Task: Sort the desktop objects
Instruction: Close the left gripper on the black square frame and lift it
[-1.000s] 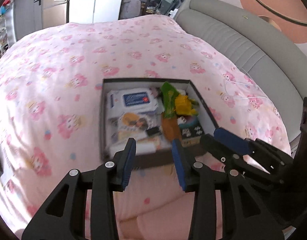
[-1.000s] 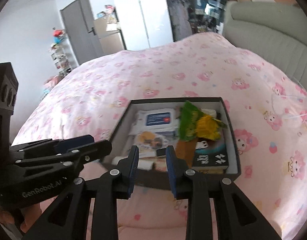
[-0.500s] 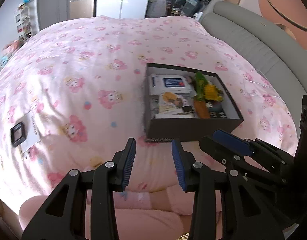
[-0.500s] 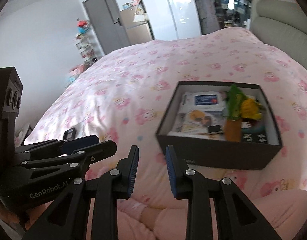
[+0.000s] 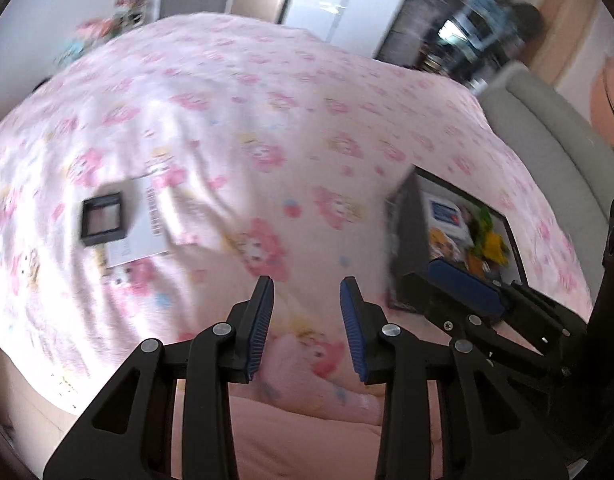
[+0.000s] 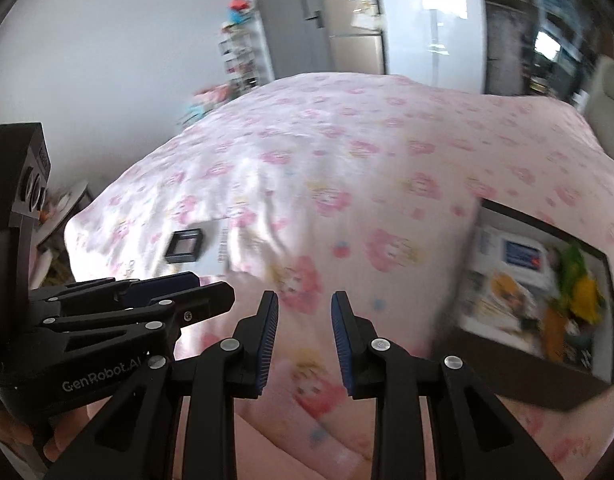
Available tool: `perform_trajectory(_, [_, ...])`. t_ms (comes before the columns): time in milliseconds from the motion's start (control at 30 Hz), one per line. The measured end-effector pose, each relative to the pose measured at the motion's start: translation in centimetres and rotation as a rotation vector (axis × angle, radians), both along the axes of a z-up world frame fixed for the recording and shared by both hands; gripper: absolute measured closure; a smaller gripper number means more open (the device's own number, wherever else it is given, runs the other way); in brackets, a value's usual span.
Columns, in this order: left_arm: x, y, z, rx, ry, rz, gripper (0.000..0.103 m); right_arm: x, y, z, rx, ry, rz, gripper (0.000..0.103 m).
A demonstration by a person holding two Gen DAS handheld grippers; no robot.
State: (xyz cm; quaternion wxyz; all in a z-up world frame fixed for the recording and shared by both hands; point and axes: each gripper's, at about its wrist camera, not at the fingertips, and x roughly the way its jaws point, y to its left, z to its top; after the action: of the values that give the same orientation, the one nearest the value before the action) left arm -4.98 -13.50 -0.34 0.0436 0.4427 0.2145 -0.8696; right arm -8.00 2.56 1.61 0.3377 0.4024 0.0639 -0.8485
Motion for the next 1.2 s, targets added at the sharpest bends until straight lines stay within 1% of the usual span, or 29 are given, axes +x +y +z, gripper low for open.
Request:
perform_trajectory(133, [-0.1, -5.3, -1.8, 0.094, -0.017, 0.072, 0.068, -0.9, -4.6, -1.0, 0.008, -0.064, 0.059, 0.079])
perform_trajectory(200, [-0.3, -7.6, -3.3, 0.163, -0.031, 0.092, 0.06, -1.4, -6.7, -1.7, 0.008, -0.093, 0.09, 0.079])
perform_trajectory(233, [-0.4, -9.0, -4.3, 0.208, -0.043, 0.11, 0.052, -1.7, -7.5, -2.2, 0.01, -0.106, 0.094, 0.079])
perform_trajectory(267, [-0.3, -10.4, -5.5, 0.243, -0.059, 0.14, 0.052, -2.1, -8.1, -2.8, 0.019, -0.118, 0.08, 0.079])
perform_trajectory(367, [0.0, -13.7, -8.0, 0.266, -0.099, 0.219, 0.053, -3.8, -9.4, -5.1, 0.064, -0.163, 0.006, 0.079])
perform_trajectory(533, [0.2, -18.6, -11.6, 0.316, -0.133, 0.312, 0.053, -5.6, -11.0, -9.1, 0.11, -0.25, 0.02, 0.079])
perform_trajectory(700, [-0.6, -22.0, -13.9, 0.325, -0.153, 0.401, 0.053, -7.0, -14.1, -11.7, 0.127, -0.316, 0.085, 0.079])
perform_trajectory(800, [-1.1, -23.0, -14.8, 0.277, -0.161, 0.45, 0.053, -8.0, -16.5, -13.3, 0.15, -0.344, 0.118, 0.078])
perform_trajectory(900, [-1.7, -23.8, -15.5, 0.221, -0.167, 0.497, 0.053, -9.2, -19.1, -15.7, 0.182, -0.388, 0.129, 0.077])
perform_trajectory(933, [-1.9, -24.0, -15.8, 0.213, -0.166, 0.505, 0.053, -9.5, -19.9, -16.4, 0.186, -0.402, 0.136, 0.077])
perform_trajectory(1000, [-2.3, -24.2, -16.3, 0.221, -0.16, 0.504, 0.055, -9.8, -21.2, -17.9, 0.195, -0.431, 0.159, 0.077])
perform_trajectory(1067, [-2.8, -24.4, -16.9, 0.221, -0.165, 0.5, 0.062, -10.1, -22.3, -19.0, 0.193, -0.453, 0.186, 0.073])
perform_trajectory(1133, [-3.1, -24.3, -17.5, 0.23, -0.172, 0.495, 0.062, -10.3, -23.3, -19.7, 0.179, -0.472, 0.217, 0.06])
perform_trajectory(1200, [-3.2, -24.2, -17.7, 0.237, -0.169, 0.49, 0.062, -10.7, -23.9, -19.9, 0.14, -0.491, 0.243, 0.059])
